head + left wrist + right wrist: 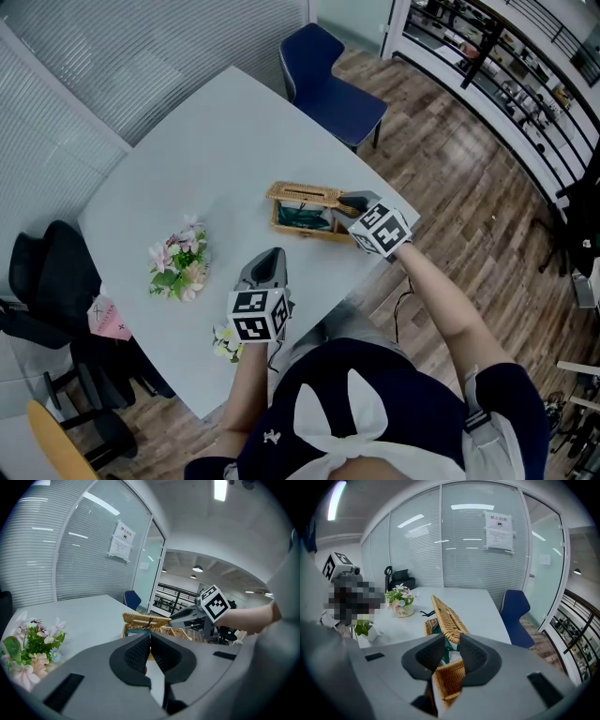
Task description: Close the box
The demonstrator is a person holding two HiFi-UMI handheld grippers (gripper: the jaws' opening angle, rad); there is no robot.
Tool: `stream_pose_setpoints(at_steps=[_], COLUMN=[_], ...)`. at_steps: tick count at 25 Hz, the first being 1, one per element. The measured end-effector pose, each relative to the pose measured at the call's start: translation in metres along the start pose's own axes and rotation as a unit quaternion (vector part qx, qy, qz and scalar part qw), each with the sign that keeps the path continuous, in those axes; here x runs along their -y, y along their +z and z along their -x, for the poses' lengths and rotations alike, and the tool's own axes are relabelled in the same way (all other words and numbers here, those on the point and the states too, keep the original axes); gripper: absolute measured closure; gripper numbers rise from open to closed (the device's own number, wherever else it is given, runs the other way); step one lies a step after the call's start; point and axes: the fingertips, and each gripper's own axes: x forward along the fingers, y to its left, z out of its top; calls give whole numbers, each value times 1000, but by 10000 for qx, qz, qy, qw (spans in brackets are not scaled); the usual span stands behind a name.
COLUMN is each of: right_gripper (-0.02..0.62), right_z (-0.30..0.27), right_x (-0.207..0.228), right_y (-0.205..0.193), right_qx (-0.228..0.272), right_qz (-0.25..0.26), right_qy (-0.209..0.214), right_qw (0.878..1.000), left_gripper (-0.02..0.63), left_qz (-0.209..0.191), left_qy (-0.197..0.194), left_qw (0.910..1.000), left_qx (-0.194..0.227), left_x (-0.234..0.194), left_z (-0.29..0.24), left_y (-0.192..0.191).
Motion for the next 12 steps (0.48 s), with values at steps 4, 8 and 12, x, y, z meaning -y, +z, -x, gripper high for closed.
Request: stream_pose_setpoints(at_steps=[4, 8, 12], right_gripper=[489, 488, 484], right_z=[0, -1, -1], right_x=[-2, -3, -5], right_y=[-1, -2, -5], right_qx=[-32, -52, -88], right_qz=[64, 103, 150], right_qy=[22, 34, 79], right_qw=[10000, 9999, 9998], left_gripper=[583, 583, 583], left_qz=[-6, 0, 0], left_qy=[20, 24, 22], left_qw=[10000, 10000, 10000], left_qx=[-8, -3, -4], left_x=[-1, -3, -1], left_z=[0, 0, 0], left_y=[0, 1, 1])
